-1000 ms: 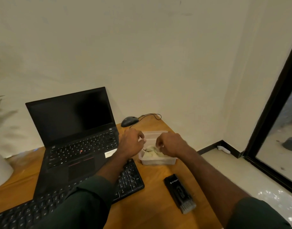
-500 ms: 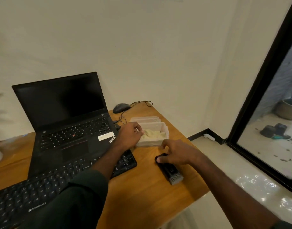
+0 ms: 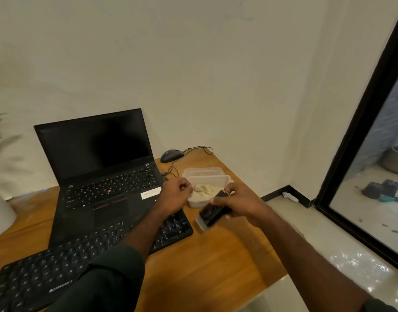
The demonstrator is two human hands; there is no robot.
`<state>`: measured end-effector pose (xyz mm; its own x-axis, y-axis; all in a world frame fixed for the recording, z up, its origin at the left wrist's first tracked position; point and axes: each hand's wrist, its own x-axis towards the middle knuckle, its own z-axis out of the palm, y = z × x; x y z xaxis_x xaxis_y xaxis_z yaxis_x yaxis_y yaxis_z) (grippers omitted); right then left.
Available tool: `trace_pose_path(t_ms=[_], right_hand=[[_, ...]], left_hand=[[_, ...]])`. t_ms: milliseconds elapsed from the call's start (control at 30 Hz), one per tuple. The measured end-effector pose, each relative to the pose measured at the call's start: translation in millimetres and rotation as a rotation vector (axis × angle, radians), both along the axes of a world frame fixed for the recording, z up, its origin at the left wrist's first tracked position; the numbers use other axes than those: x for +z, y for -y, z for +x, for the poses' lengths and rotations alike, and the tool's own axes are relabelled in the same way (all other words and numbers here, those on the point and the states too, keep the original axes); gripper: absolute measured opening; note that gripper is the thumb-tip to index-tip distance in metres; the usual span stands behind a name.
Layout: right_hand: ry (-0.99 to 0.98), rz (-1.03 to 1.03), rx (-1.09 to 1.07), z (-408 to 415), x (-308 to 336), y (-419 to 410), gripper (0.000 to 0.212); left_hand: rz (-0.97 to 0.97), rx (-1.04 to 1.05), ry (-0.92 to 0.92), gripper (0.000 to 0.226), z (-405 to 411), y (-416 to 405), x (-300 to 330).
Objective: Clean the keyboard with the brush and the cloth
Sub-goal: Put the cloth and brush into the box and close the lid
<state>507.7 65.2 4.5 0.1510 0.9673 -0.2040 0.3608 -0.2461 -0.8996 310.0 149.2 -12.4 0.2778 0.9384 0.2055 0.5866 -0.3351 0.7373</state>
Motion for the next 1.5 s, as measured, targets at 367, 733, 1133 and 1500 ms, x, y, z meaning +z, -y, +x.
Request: trace_pose_path(t_ms=[367, 733, 1133, 1500], right_hand=[[-0.894, 0.031, -0.124, -15, 4, -13, 0.042], [-0.776, 0.097, -0.024, -26, 7, -12, 0.029], [-0.676, 0.128, 0.008, -27, 8, -12, 0.023], [-0.740, 0.060, 0.035, -3, 11, -36, 0.039]], left_hand=[[-0.044, 0.034, 0.021, 0.026, -11, -4, 7], [-0.041, 0.010, 0.020, 0.028, -10, -9, 12], [-0.037, -0.015, -0.014, 0.023, -4, -7, 15], [-0.051, 0.042, -0.033, 0.023, -2, -23, 5]])
